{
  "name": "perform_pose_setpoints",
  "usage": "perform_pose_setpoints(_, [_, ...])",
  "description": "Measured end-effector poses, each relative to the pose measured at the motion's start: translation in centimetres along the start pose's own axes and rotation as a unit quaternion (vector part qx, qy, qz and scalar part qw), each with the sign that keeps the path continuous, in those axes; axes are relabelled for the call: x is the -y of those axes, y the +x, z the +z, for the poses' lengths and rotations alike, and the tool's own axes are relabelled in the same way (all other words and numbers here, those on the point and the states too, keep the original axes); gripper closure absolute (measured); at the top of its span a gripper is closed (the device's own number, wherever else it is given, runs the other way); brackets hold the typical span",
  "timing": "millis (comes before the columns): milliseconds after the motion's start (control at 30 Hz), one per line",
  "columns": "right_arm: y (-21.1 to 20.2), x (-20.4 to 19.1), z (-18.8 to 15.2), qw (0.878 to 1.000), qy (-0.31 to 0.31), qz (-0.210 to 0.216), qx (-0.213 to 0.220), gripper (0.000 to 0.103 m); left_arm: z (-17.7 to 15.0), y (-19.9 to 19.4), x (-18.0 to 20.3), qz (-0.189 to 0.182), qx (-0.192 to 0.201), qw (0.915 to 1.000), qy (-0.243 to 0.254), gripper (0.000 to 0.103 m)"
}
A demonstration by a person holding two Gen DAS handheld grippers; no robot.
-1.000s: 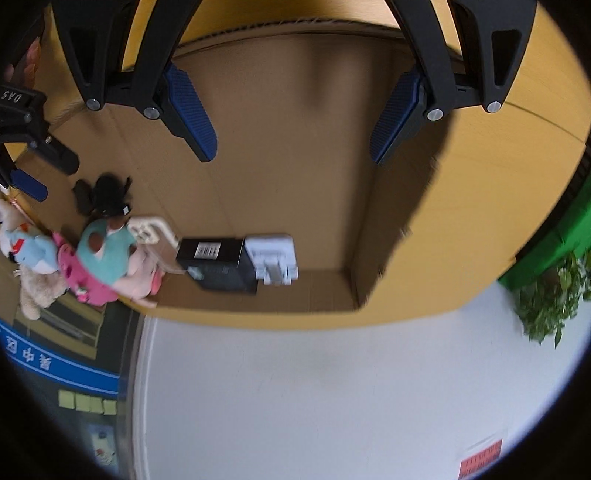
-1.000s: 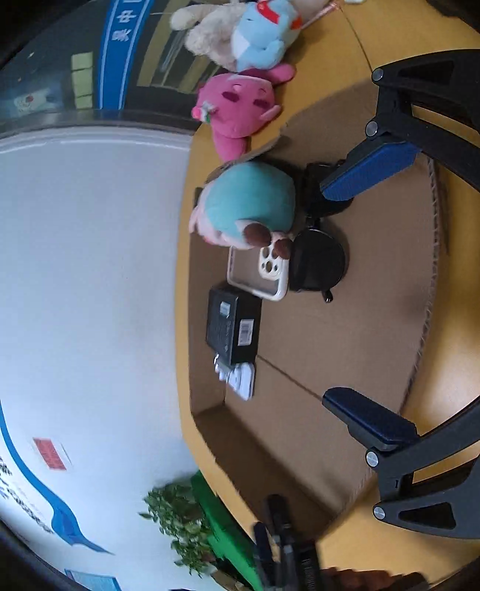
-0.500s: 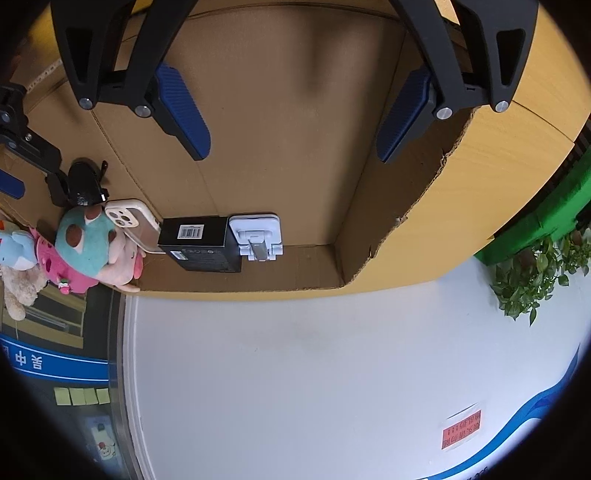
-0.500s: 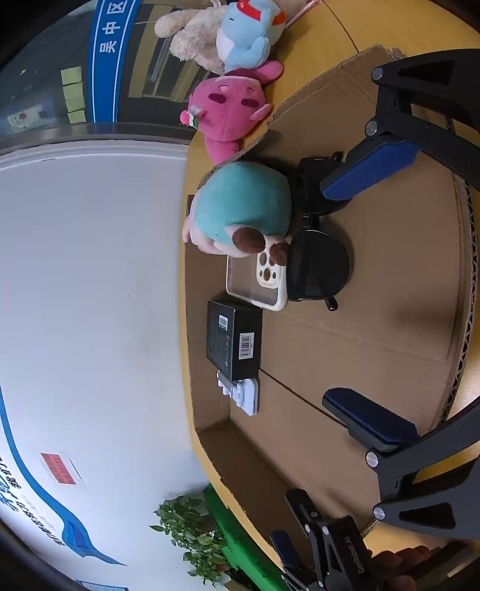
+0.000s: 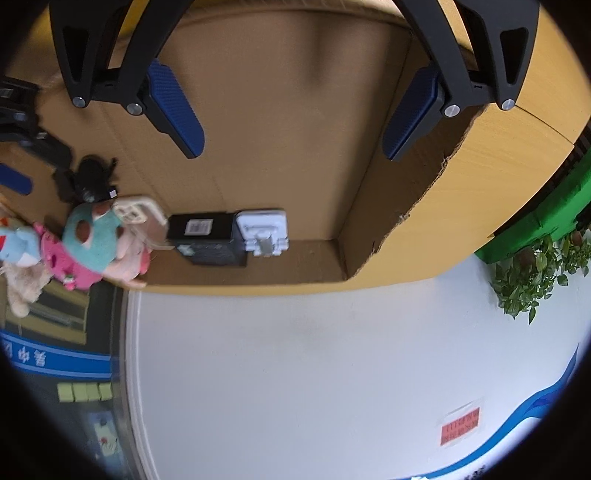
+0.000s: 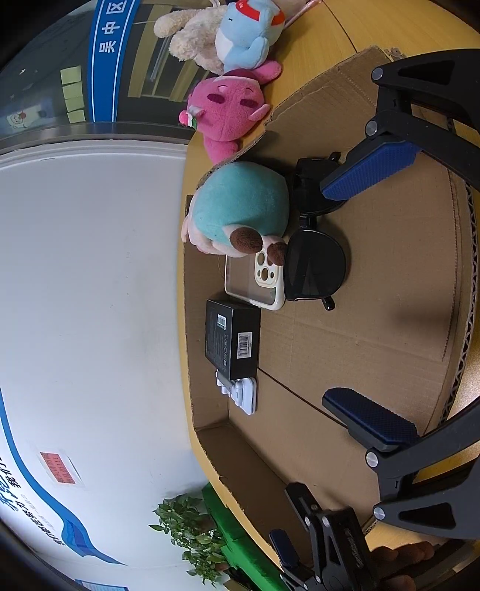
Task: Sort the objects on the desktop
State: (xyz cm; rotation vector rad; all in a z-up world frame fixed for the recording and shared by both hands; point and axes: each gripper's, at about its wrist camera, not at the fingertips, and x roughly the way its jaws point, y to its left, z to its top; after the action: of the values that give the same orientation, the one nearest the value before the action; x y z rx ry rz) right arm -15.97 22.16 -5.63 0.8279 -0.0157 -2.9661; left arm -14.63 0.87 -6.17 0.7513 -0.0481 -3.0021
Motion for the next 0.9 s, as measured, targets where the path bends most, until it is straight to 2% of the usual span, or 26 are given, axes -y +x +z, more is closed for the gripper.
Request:
perform_pose_setpoints(133, [0.0,0.0,0.0,1.0,-0.004,0.005,0.0,0.0,-0.4,-0.6,0.9,0.001,-0.01,0.9999,-0.002,0.005])
perform_pose_setpoints(300, [-0.2,0.0,-0.2,1.0,-0.007,0.014,-0.006,0.0,-0.8,-1.0,1.2,0.008,0.002,1.0,-0.001,0.001])
perform_pose_setpoints(600, [0.1,0.1,-0.2,0.999,-0.009,0.031,-0.012,0.0,-0.6,-1.0,1.3,0.007,0.0,1.0,-0.001,0.001])
perform_pose_setpoints(900, [0.0,0.0,-0.2,0.999,-0.007,0.03,-0.013,0.0,-0.6,-1.0,1.3,0.007,0.0,1.0,0.0,0.001])
